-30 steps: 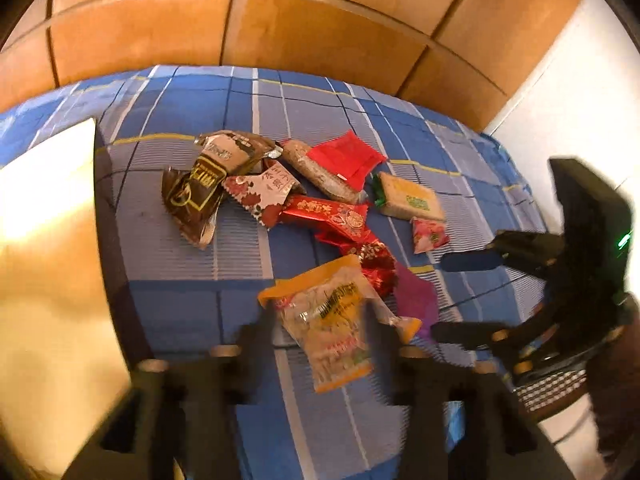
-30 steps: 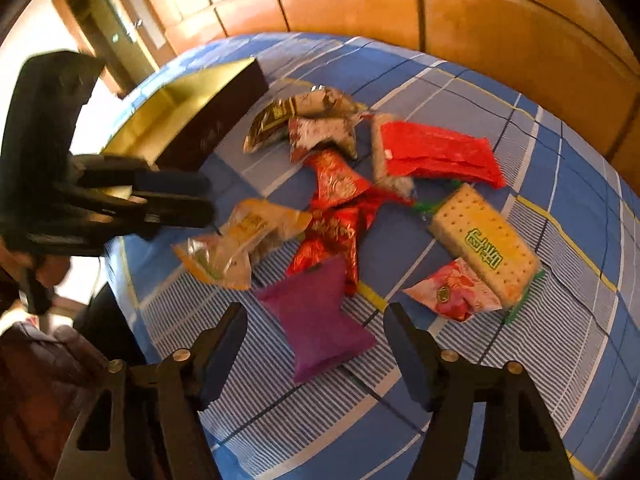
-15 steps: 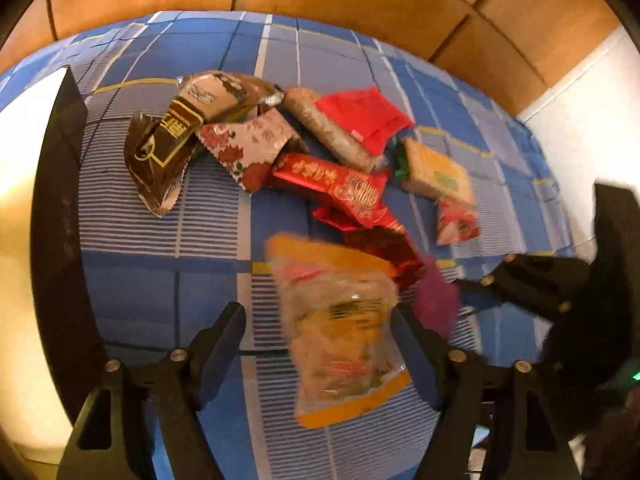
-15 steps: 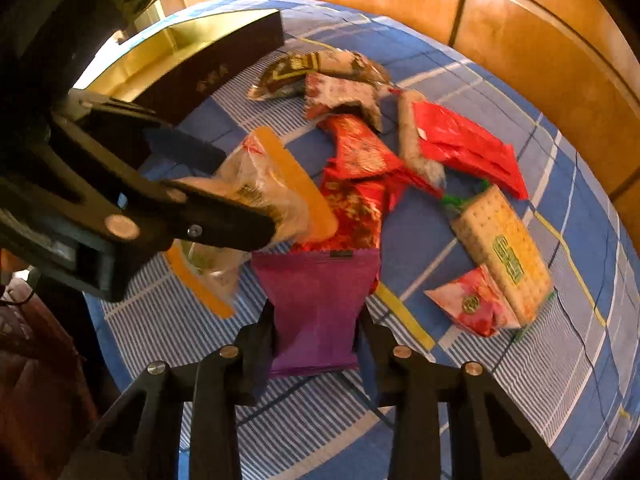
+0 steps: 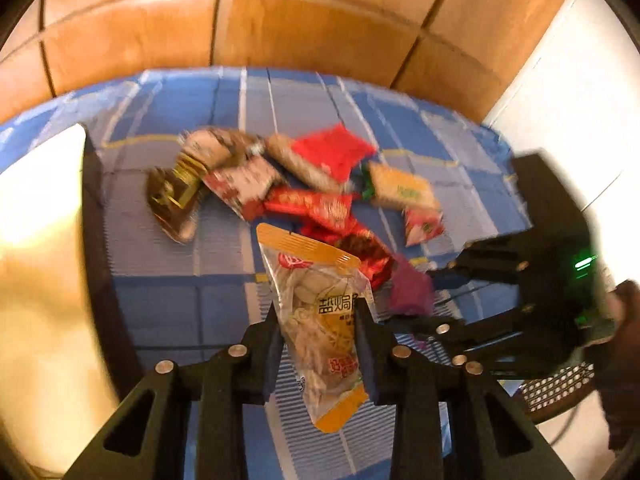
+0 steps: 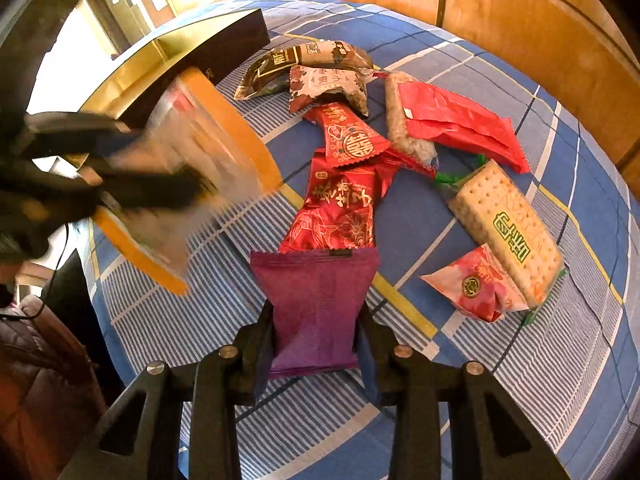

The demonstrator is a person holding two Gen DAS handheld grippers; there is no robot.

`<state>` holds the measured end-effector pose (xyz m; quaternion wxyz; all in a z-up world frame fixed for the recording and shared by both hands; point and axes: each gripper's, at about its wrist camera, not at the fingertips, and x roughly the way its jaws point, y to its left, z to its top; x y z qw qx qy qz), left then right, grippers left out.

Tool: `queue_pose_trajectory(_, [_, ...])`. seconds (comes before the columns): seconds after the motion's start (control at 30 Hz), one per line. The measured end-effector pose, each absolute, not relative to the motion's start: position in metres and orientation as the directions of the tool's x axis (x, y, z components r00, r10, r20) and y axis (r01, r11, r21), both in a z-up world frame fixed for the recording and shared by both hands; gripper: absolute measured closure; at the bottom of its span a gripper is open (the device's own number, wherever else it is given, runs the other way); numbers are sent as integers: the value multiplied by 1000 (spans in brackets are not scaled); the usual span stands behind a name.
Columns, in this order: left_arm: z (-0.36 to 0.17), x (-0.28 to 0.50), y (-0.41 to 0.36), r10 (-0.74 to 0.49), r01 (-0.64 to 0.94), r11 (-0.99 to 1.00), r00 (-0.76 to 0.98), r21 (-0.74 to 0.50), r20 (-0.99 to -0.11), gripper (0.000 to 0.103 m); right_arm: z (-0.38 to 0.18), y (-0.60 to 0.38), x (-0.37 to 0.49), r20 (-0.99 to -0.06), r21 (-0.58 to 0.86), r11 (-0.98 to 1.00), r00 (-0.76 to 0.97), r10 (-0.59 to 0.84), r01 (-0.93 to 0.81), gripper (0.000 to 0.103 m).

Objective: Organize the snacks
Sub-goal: 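Carry the clear bag over the gold tray and open the left gripper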

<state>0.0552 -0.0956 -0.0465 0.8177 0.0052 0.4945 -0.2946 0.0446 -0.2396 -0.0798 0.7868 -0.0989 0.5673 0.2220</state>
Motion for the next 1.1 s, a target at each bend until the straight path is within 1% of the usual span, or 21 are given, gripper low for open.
queue_pose_trajectory(0.13, [-7,56,-54,-510,430,843,442,-324,-738,70,-83,-231,38,-934,88,884,270,233,-459,66])
queue_pose_trajectory(0.23, [14,65,-13,-458,343,886,540,-312,-706,70,-83,-228,33,-933,84,884,275,231,-459,66])
queue_pose_trajectory(0.3, [17,76,11,-401,279,916,579,-289,-710,70,-82,-226,30,-933,75,883,279,226,-463,66])
queue_pose_trajectory(0.4, [3,100,45,-300,157,953,588,-258,-751,70,-82,-223,25,-934,65,883,283,219,-465,66])
queue_pose_trajectory(0.53, [-21,121,71,-243,60,966,556,-253,-795,70,-83,-218,20,-933,54,880,291,213,-473,66])
queue_pose_trajectory(0.73, [-40,140,57,-199,52,978,546,-203,-814,70,-84,-214,16,-932,42,875,297,209,-483,66])
queue_pose_trajectory(0.87, [-42,163,48,-172,66,984,558,-163,-812,69,-83,-218,20,-934,66,879,281,221,-472,65])
queue_pose_trajectory(1.0, [-42,184,39,-148,70,989,578,-132,-803,68,-82,-219,24,-933,55,876,287,216,-480,65])
queue_pose_trajectory(1.07, [-43,187,34,-139,78,990,582,-115,-801,64,-83,-220,27,-933,49,873,290,215,-486,65])
queue_pose_trajectory(1.1, [-43,186,33,-139,79,990,581,-114,-802,52,-82,-221,27,-932,46,871,293,213,-488,65])
